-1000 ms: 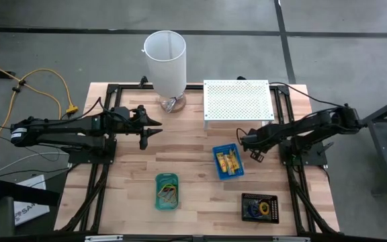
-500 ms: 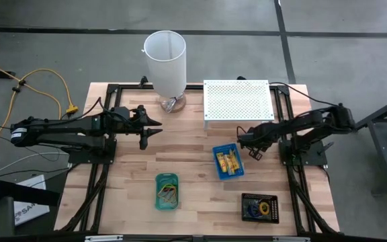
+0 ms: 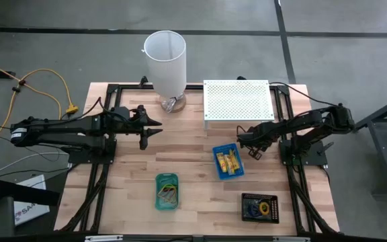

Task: Pick & Place Office Desk Supplies
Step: Put the orange spring rubber band into the black bin

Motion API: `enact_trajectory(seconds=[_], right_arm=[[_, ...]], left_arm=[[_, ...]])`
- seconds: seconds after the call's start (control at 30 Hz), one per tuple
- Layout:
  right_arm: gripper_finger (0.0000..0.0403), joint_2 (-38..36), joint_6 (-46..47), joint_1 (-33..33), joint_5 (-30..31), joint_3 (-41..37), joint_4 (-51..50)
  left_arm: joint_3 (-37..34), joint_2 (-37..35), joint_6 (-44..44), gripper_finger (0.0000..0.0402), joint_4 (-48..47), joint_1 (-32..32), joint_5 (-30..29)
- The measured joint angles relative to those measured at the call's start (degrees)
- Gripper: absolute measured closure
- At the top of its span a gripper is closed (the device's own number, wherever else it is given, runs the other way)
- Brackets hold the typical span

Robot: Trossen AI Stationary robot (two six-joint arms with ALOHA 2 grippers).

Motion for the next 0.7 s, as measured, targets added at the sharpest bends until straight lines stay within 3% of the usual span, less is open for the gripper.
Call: enact_trajectory(seconds=[0.7], right_arm=[[0.0334,0.0,-0.5,0.4,-1.7,0.0,2.1]], left_arm=[[0.0,0.0,0.0,0.0282,0.0,0.0,0.0]])
